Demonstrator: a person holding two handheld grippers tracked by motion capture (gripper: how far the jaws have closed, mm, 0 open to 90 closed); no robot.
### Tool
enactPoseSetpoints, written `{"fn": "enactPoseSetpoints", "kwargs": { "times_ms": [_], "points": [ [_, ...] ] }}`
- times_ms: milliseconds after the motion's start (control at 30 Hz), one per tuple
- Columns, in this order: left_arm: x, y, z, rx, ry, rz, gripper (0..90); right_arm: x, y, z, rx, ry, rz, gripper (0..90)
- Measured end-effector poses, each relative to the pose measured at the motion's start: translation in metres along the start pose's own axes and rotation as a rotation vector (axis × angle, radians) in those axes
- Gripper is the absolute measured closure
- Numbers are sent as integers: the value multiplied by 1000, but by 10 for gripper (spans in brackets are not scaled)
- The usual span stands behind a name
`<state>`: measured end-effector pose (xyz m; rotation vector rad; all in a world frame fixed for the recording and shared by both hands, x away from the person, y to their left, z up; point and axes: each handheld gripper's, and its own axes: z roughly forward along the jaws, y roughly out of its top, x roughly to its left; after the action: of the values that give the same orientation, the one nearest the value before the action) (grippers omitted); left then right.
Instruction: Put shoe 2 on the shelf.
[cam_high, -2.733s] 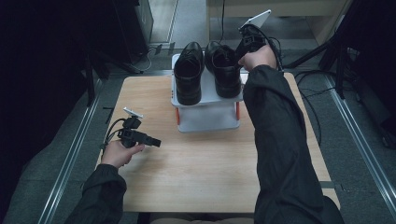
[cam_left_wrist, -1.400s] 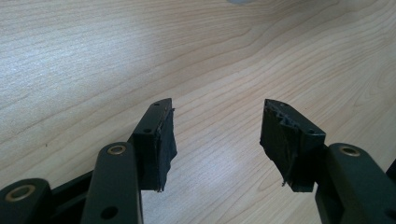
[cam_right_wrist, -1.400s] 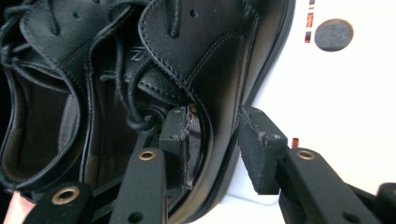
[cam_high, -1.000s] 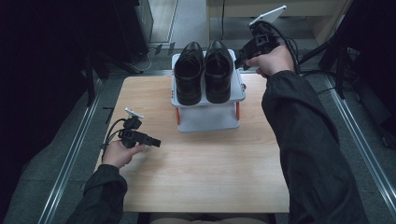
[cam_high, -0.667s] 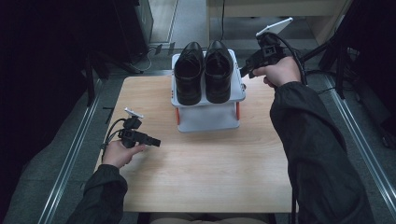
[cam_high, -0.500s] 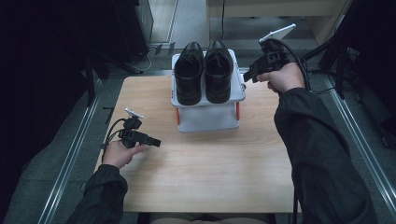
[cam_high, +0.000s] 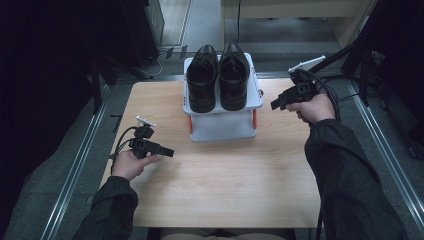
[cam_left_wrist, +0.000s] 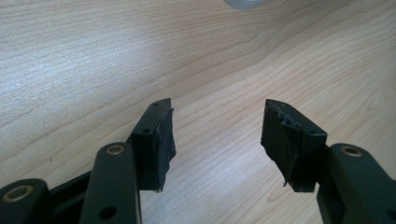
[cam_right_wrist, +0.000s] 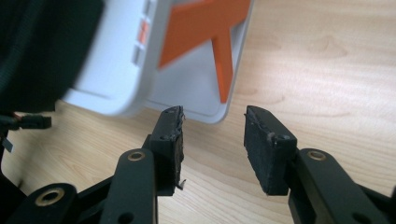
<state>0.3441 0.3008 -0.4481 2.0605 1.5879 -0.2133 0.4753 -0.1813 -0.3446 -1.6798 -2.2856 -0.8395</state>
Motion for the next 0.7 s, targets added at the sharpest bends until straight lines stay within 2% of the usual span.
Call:
{"fn": "enactPoseSetpoints", "kwargs": {
  "times_ms": [267, 367, 533, 700],
  "points": [
    [0, 0, 1, -4, 13, 10, 431, -15, -24, 23, 8, 33, -35, 560],
    [-1, 1, 0, -22, 12, 7, 431, -18, -32, 30, 17, 43, -28, 559],
    [-1, 1, 4, -5, 15, 16, 429, -26, -43, 39, 18, 58, -30, 556],
    [-2, 2, 6, -12, 8, 14, 411, -32, -53, 47, 23, 70, -42, 551]
  ]
}}
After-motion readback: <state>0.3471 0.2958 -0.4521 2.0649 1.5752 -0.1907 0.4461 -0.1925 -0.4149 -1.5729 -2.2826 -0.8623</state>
